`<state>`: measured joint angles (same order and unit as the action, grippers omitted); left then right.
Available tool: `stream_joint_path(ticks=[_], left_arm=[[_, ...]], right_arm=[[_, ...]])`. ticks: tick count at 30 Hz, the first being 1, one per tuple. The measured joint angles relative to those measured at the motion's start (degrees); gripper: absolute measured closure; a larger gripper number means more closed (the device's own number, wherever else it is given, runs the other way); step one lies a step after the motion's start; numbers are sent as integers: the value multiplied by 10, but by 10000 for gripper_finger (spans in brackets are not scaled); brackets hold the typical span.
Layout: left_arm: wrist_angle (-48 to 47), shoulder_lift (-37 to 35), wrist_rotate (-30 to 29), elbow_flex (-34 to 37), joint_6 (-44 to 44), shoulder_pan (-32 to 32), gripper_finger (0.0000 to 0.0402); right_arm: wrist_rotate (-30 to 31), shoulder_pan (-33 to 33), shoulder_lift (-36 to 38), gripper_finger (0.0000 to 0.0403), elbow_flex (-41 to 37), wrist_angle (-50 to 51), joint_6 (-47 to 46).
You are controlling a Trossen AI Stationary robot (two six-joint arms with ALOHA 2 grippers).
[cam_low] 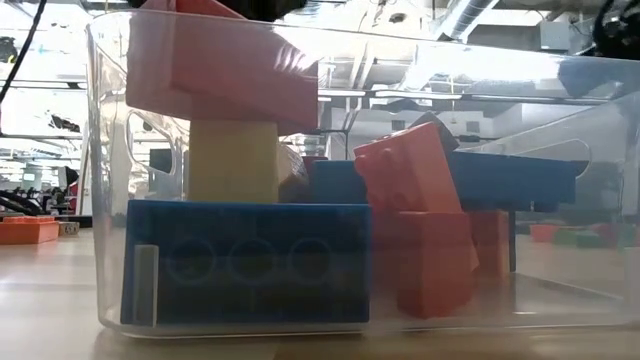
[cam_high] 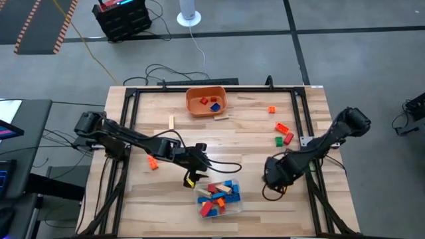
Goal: Sort blocks by size
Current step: Put the small yellow game piece into the orange bin
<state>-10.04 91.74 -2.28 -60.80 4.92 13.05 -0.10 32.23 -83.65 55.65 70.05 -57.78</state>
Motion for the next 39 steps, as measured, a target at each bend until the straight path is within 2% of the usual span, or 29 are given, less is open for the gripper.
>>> stream_joint_path(ticks=[6,13,24,29,33,39], left_arm=[[77,1,9,62,-3,-9,180],[82,0,10,75,4,-29,180],[64,0,11,75,2,-39,180],[61,0,11,75,-3,-40,180],[54,0,11,75,-5,-39,180],[48,0,11,75,-12,-41,180]], right_arm=[[-11,56,37,148,-59,-21,-73],[-17,105,67,148,-116,-67,-113],[-15,111,67,148,-164,-138,-110],[-13,111,66,151,-179,-134,-107],[-12,111,66,184,-185,-143,-96],[-11,111,66,268,-199,-178,-92]])
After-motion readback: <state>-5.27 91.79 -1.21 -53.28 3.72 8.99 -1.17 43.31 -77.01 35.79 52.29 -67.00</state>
